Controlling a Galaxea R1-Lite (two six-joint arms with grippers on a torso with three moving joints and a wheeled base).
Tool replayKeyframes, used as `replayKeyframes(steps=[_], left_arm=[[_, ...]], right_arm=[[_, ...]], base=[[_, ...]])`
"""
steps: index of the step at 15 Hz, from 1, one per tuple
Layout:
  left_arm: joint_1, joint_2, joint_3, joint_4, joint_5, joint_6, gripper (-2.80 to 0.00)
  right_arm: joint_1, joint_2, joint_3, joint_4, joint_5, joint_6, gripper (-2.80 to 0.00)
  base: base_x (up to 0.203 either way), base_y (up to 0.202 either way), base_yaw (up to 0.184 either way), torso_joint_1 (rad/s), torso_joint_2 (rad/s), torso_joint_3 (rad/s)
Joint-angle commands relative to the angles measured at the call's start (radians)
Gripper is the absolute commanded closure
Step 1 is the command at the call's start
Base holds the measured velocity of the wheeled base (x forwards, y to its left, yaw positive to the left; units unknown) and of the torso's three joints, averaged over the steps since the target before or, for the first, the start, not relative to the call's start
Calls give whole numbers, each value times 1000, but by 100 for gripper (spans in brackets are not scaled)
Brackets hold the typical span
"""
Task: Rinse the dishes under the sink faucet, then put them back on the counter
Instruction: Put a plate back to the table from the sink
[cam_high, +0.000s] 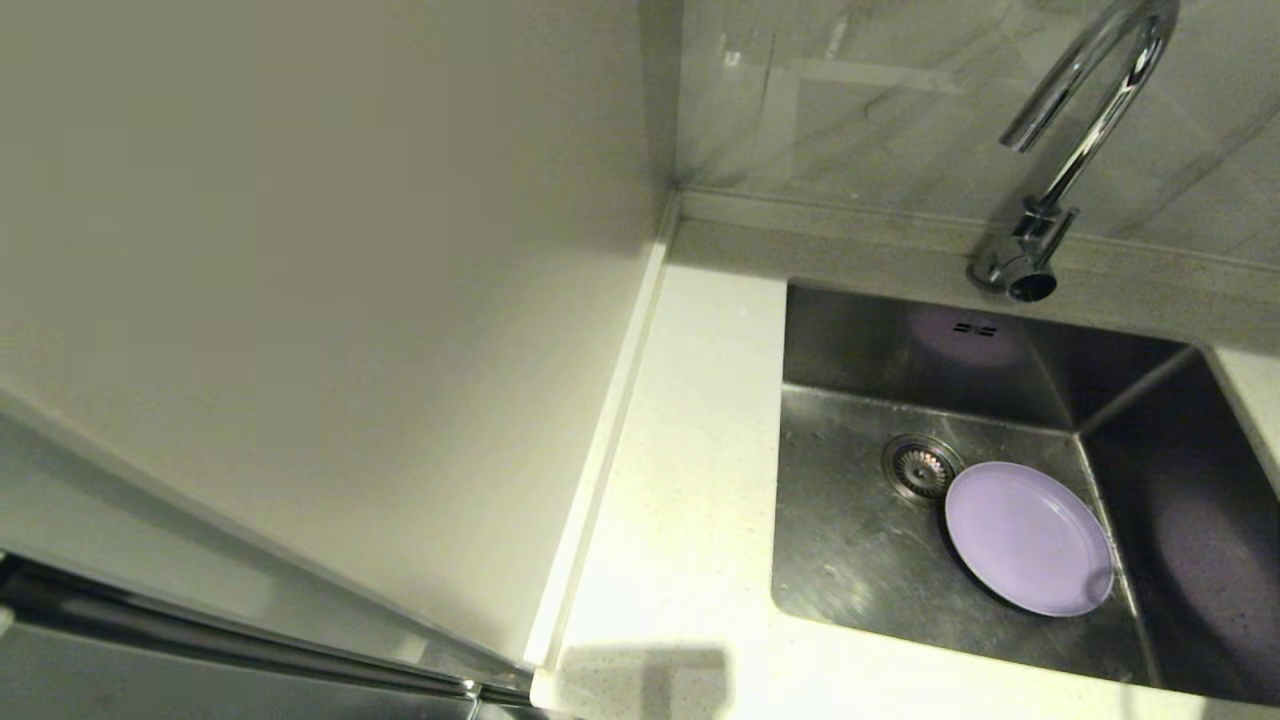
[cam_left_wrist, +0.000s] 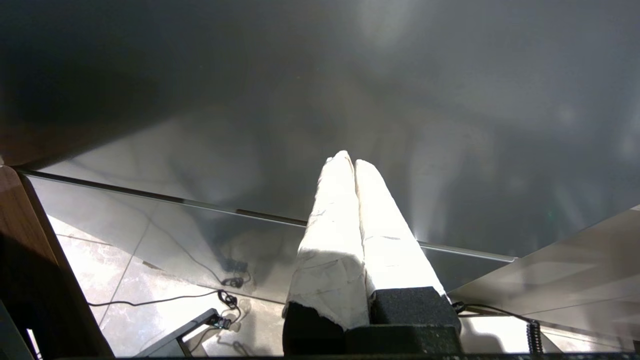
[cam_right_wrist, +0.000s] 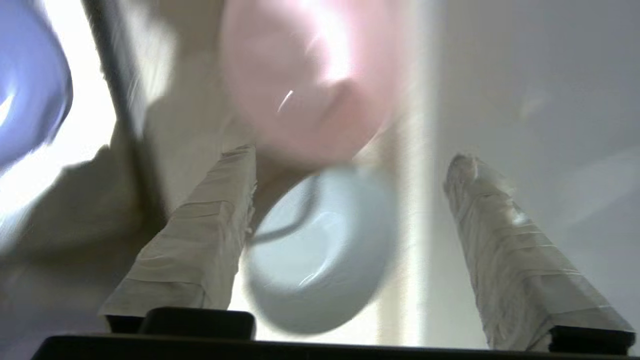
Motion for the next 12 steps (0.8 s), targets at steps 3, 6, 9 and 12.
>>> replayKeyframes(steps=[3,6,9,12], left_arm=[[0,0,3,0,0,0,0],[0,0,3,0,0,0,0],[0,0,3,0,0,0,0],[0,0,3,0,0,0,0]], right_arm=[[121,-98,36,-88,22,4,-280],[380,-65,42,-90,30,85,-280],[653,1,46,-51,-26,210,-280],[802,119,78,-9,-75,293,-280]], base=[[0,0,0,0,0,0],[0,0,0,0,0,0],[0,0,0,0,0,0],[0,0,0,0,0,0]])
